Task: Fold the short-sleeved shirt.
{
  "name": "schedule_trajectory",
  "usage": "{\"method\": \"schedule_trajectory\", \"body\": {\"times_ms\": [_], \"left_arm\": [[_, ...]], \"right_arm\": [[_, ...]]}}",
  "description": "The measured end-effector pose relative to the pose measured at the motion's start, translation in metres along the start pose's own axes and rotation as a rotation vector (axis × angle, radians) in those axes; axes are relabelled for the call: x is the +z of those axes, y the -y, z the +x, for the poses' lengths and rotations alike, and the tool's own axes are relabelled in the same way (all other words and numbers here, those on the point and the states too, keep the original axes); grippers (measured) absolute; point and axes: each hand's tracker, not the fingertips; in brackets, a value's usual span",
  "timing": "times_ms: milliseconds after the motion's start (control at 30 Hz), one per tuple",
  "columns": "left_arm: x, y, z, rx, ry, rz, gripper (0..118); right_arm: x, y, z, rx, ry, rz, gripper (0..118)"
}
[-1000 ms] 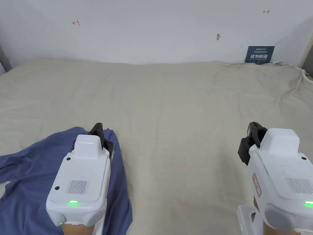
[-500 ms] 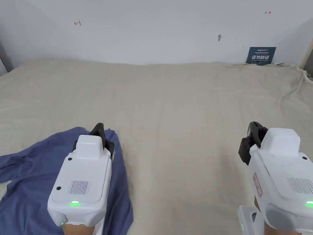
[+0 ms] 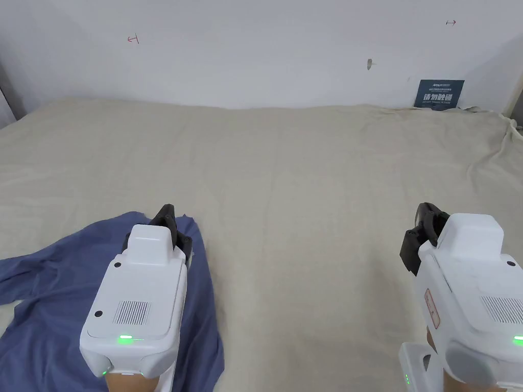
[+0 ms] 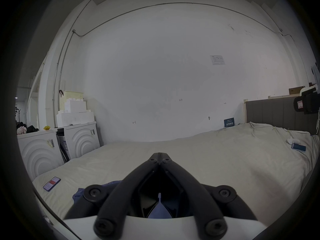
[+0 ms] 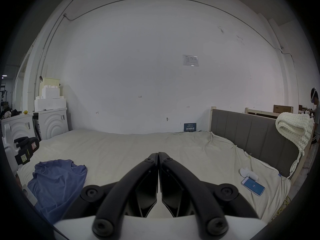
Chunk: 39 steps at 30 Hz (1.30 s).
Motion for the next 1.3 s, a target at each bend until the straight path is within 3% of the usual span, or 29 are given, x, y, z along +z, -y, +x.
{"method": "schedule_trajectory", "body": {"times_ms": [367,1000,1300], "left_arm": [[0.005,-0.003,-0.021,-0.007,-0.039,0.012,0],[0.061,0.003,-0.148,-0.03,-0.346,-0.023,0],[0.088,0.013,-0.19,-0.006,-0.455,-0.069,0]], "right_arm": [[-0.012,-0.001,-0.017,0.026,-0.035,0.014,1],[-0.036,0.0,-0.136,0.03,-0.317,0.031,1],[-0.037,0.003,-0.177,0.042,-0.408,0.022,1]]}}
